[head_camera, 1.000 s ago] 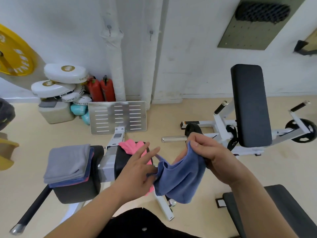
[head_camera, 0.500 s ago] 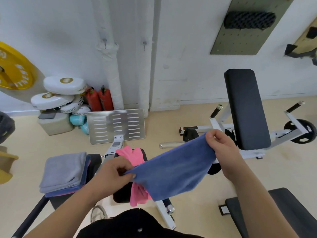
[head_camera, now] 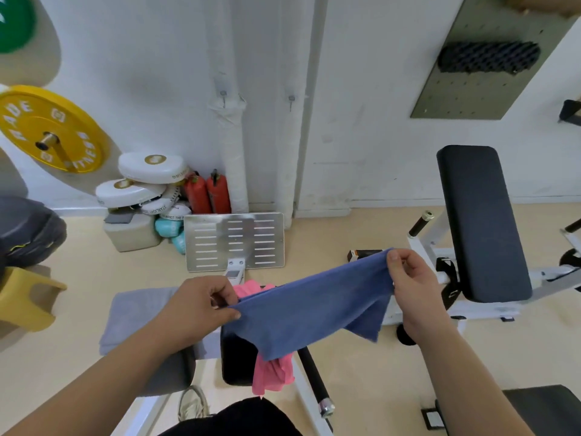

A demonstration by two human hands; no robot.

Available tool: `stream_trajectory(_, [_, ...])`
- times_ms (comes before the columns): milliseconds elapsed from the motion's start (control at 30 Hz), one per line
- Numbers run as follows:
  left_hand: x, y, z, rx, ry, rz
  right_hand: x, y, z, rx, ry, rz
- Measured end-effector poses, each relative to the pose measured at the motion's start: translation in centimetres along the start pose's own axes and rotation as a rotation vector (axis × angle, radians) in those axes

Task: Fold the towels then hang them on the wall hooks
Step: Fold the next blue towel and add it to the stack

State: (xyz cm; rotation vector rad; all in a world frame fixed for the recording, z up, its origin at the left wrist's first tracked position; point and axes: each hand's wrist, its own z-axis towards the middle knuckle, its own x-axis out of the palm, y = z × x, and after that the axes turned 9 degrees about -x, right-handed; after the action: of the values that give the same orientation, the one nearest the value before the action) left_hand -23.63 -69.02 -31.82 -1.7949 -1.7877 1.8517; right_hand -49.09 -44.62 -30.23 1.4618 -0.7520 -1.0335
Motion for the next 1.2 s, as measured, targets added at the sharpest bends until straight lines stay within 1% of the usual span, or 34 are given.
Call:
stream_trajectory(67, [-0.4,0.2,-0.5,-0.006,0.033,-0.018,0.2,-0.1,0.2,-0.001,0.005,-0.011])
stream_trajectory(167, [-1.4,-0.2,-1.1,0.004,0.016,-0.088,0.5,0.3,0.2,0.0,0.023,0.014])
stream_trajectory(333, [-3.6,-0.9,-1.5,0.038,0.028,0.037,0.8,0.4,0.4,-0.033,0.006,-0.051])
stream_trajectory(400, [-4.6,-1.2,-1.9,0.038,-0.007,-0.076,1.0,0.6,0.5,-0.043,-0.025,-0.066])
stream_trajectory(467, [-5.1,-1.4,-2.3,0.024,-0.037,-0.307,1.4,1.1,0.5,-0.056,-0.037,-0.072])
stream_trajectory(533, [-4.8,-1.8,-2.8,-0.035,-0.077,-0.553,2.2,1.7,0.2,-0.071,-0.051,-0.084])
stream_trajectory(567, [-4.2,-1.8,-2.9,-0.073,-0.126,-0.614,2.7,1.9,-0.1,-0.082,-0.053,-0.095])
stream_trajectory(667, [-2.3,-1.5,-3.0,-0.187,-0.318,-0.584,3.9,1.7,-1.1,-0.076,-0.017,-0.126])
stream_trajectory(733, [-1.8,-1.4,-3.2,-0.271,-0.388,-0.594,4.5,1.3,-1.7,-0.026,0.006,-0.113])
stream_trajectory(800, [-1.4,-1.2,-3.2,-0.357,-0.362,-0.637,4.9,1.1,-2.3,0.022,-0.004,-0.079])
stream_trajectory(867, [-0.8,-1.2,-3.7,-0.431,-0.289,-0.709,5.4,1.1,-3.3,0.038,-0.009,-0.024])
stream_trajectory(967, [1.0,-1.5,-4.2,-0.445,-0.208,-0.793,6.6,1.5,-5.2,0.02,0.053,-0.002])
stream_trajectory(1100, [3.2,-4.3,-5.5,-0.312,-0.097,-0.731,9.0,1.8,-8.0,0.014,0.215,0.034])
stream_trajectory(1200, [4.3,-6.3,-7.0,-0.169,-0.074,-0.673,10.3,2.8,-9.7,-0.049,0.286,0.057])
